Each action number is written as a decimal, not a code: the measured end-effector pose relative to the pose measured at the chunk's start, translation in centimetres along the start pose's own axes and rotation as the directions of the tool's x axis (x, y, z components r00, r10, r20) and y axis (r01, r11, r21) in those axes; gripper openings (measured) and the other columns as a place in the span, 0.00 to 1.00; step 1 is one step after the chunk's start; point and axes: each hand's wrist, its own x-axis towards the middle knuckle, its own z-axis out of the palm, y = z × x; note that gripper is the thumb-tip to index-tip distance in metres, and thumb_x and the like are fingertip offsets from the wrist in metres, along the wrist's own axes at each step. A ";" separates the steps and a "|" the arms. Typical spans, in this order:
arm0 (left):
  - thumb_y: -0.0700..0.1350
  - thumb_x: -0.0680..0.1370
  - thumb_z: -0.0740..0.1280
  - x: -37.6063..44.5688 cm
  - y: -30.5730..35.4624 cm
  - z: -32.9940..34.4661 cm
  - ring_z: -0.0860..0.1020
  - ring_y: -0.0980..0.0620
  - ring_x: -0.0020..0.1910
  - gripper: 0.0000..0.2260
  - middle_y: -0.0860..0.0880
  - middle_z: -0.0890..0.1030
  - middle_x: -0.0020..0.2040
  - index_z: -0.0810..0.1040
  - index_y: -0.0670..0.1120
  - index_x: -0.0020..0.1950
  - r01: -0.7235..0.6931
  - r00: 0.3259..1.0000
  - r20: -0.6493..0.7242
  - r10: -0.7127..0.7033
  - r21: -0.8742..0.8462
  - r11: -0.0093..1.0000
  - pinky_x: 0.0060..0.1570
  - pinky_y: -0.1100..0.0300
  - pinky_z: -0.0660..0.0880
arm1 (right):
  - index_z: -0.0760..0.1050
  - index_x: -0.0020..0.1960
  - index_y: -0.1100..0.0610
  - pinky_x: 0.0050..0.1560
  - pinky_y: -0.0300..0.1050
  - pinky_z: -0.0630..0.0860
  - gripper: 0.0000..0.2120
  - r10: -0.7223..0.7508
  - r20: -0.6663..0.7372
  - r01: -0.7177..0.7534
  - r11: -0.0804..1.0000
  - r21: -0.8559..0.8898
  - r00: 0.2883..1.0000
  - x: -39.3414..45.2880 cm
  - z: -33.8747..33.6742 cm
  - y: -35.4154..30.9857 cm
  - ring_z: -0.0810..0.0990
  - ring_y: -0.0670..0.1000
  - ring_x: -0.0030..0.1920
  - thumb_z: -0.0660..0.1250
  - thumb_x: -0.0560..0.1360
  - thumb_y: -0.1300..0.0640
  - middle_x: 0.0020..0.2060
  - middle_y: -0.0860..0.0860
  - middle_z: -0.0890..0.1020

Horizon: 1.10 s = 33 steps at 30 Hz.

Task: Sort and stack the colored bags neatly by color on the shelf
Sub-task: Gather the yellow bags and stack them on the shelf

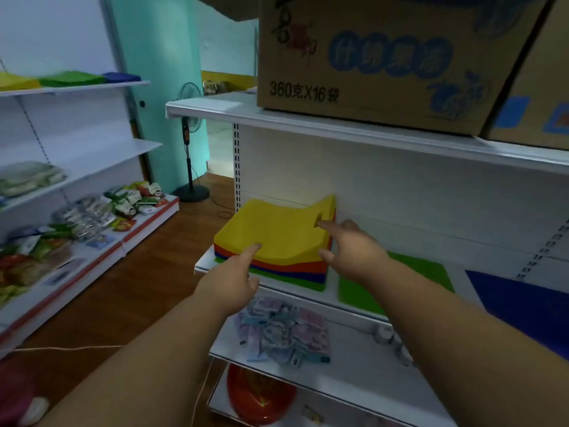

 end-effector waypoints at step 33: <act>0.41 0.82 0.58 6.1 -4.5 0.4 0.71 0.51 0.30 0.13 0.51 0.76 0.34 0.81 0.54 0.53 -0.044 0.999 -0.004 0.045 -0.329 0.943 0.28 0.59 0.63 | 0.70 0.72 0.55 0.41 0.53 0.77 0.21 0.400 -0.334 -0.425 0.905 0.000 0.853 -5.6 5.0 2.0 0.77 0.59 0.43 0.61 0.80 0.59 0.50 0.56 0.76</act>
